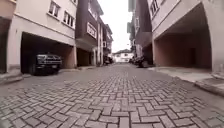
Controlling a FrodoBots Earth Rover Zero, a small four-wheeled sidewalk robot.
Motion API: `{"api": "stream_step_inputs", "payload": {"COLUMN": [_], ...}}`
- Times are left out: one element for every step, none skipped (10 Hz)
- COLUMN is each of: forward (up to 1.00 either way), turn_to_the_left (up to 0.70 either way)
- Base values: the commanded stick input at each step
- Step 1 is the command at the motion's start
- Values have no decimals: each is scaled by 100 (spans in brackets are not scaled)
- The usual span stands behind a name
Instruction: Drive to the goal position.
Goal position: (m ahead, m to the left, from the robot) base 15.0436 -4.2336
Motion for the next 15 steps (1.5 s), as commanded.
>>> {"api": "stream_step_inputs", "payload": {"forward": [70, 70, 70, 70, 70, 70, 70, 70, 70, 70, 70, 70, 70, 70, 70], "turn_to_the_left": [0, 0, 0, 0, 0, 0, 0, 0, 0, 0, 0, 0, 0, 0, 0]}}
